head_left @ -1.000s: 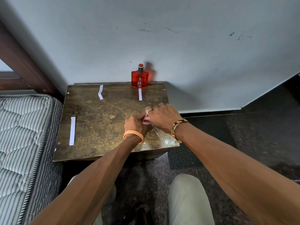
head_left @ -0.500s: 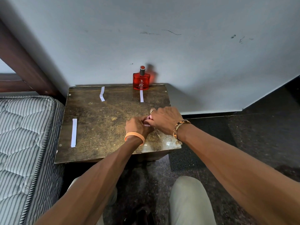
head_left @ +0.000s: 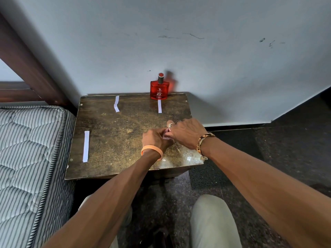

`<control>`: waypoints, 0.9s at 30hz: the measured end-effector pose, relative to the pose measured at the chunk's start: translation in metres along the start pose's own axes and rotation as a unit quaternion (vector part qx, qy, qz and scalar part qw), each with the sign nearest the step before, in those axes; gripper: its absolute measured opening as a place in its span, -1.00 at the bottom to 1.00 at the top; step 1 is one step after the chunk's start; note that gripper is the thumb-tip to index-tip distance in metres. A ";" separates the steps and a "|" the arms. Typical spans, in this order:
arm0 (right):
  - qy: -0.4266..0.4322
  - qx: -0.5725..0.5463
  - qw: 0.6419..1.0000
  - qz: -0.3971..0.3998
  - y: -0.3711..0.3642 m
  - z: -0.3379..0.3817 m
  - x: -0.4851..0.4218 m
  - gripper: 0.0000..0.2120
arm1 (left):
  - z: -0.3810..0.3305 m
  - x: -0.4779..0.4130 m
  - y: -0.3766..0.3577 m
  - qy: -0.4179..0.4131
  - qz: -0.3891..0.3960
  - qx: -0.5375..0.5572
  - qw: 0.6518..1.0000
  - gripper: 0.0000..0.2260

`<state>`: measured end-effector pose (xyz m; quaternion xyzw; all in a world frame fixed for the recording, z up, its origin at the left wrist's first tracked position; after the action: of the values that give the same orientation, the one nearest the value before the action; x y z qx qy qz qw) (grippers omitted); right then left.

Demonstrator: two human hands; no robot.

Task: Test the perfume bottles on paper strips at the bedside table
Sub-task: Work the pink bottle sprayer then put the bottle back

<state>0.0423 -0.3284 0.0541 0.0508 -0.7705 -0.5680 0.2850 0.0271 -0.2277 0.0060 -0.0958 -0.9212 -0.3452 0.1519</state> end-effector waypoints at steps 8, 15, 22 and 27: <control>0.013 0.002 1.000 0.006 0.000 -0.004 0.000 -0.59 | 0.002 -0.001 0.001 0.006 -0.003 0.001 1.000 -0.84; 0.017 -0.007 1.000 0.000 -0.001 -0.004 -0.002 -0.58 | -0.002 0.000 0.002 -0.008 0.001 0.000 1.000 -0.91; -0.034 -0.064 0.997 0.005 -0.004 -0.002 -0.004 -0.63 | -0.005 0.002 0.005 -0.007 0.004 -0.006 1.000 -0.82; 0.032 -0.035 0.999 -0.009 0.002 0.010 -0.002 -0.68 | -0.003 0.001 0.004 -0.005 0.005 -0.005 1.000 -0.88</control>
<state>0.0397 -0.3187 0.0529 0.0654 -0.7405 -0.5948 0.3059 0.0279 -0.2267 0.0106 -0.1030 -0.9196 -0.3490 0.1482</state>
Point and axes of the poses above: each hand's wrist, its own x-axis away from the middle knuckle, its own y-axis out of the back of the hand, z = x × y, the point moved 6 cm from there along -x, towards the middle knuckle, and after that the axes turned 10 degrees about z, right-handed, at the moved point
